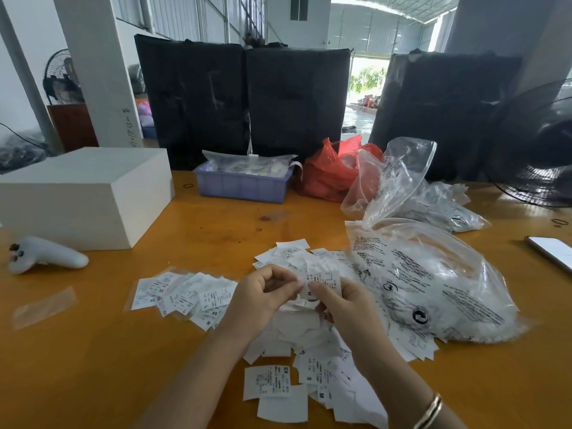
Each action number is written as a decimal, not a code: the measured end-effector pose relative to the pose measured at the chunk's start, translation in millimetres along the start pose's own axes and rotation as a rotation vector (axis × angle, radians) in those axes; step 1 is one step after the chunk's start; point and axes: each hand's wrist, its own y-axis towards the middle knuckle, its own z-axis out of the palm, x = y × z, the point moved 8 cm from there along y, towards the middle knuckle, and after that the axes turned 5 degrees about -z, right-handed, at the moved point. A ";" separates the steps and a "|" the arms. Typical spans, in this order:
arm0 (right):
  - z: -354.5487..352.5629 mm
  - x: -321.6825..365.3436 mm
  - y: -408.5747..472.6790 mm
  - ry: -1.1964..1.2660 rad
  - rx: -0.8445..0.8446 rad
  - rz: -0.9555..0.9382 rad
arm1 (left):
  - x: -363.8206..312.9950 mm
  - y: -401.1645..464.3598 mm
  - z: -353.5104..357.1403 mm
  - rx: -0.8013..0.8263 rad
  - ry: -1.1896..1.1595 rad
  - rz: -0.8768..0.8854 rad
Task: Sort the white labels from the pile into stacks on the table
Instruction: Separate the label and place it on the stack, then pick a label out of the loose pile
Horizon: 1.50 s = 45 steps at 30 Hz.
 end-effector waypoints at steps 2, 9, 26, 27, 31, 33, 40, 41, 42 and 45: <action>1.0 4.1 0.6 -0.055 0.053 -0.022 | -0.1 -0.4 0.1 0.006 -0.015 -0.004; 8.8 11.0 0.3 -0.402 0.184 -0.169 | 3.7 -3.4 9.4 0.104 0.027 -0.079; 8.2 30.3 -8.0 -0.599 0.035 -0.523 | 5.7 -0.7 -7.0 -0.032 -0.006 -0.104; 9.0 31.4 -7.7 -0.645 0.043 -0.542 | 7.2 -0.3 -9.6 -0.047 0.012 -0.113; -25.5 42.8 4.9 -0.758 -0.172 -0.563 | 0.3 2.9 -45.9 -0.273 0.294 -0.078; -53.6 47.9 13.4 -0.862 -0.326 -0.543 | -1.8 4.1 -65.2 -0.343 0.476 -0.077; -121.5 16.9 43.7 -1.031 -0.400 -0.105 | 11.8 9.1 -88.2 -0.381 1.152 -0.240; -122.2 11.3 45.3 -1.077 -0.376 -0.073 | 11.7 9.1 -88.8 -0.400 1.196 -0.246; -120.6 7.0 46.2 -1.118 -0.351 -0.061 | 11.4 8.9 -88.3 -0.414 1.220 -0.248; -116.0 2.9 47.0 -1.136 -0.325 -0.084 | 7.7 8.2 -83.7 -0.457 1.216 -0.196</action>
